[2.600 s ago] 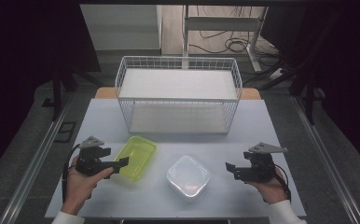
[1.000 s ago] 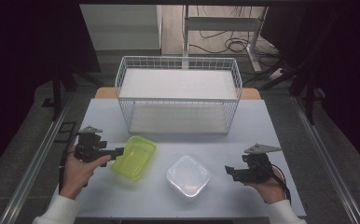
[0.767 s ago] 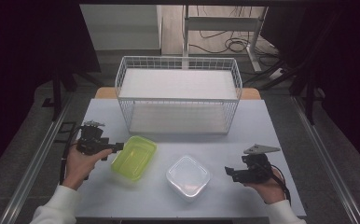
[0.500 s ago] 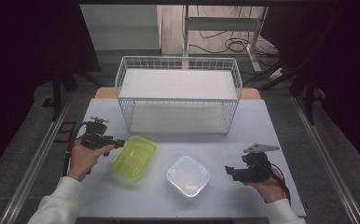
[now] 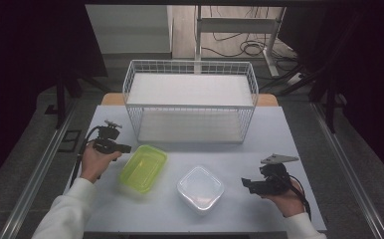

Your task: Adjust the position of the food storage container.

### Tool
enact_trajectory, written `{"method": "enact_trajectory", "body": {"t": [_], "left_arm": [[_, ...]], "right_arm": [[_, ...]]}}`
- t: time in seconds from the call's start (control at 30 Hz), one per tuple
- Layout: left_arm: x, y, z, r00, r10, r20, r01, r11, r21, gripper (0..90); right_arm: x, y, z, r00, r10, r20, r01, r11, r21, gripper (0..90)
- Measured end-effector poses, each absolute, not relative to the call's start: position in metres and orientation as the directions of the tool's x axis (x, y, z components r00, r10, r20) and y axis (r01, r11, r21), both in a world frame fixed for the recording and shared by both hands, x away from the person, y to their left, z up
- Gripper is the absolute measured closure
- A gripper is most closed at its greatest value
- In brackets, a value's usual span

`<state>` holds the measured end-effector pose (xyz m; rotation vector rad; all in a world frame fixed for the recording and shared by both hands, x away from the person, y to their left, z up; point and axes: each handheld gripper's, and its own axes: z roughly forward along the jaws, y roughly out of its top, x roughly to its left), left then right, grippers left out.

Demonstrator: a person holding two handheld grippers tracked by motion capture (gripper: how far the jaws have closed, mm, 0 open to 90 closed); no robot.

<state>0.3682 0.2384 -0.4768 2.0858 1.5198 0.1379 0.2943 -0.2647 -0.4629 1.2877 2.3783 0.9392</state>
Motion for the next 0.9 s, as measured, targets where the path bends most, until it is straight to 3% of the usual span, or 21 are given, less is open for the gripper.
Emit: {"method": "enact_trajectory", "body": {"t": [0.1,0.9], "left_arm": [[0.374,0.232,-0.479,0.369,0.903,-0.221,0.851,-0.233,0.470,89.8],[0.384,0.170,-0.481,0.487,0.845,-0.221,0.810,-0.342,0.476,90.0]], "right_arm": [[0.294,-0.266,-0.464,-0.560,0.827,0.057,0.646,0.393,0.654,18.9],[0.295,-0.263,-0.468,-0.562,0.826,0.042,0.652,0.412,0.637,18.8]]}}
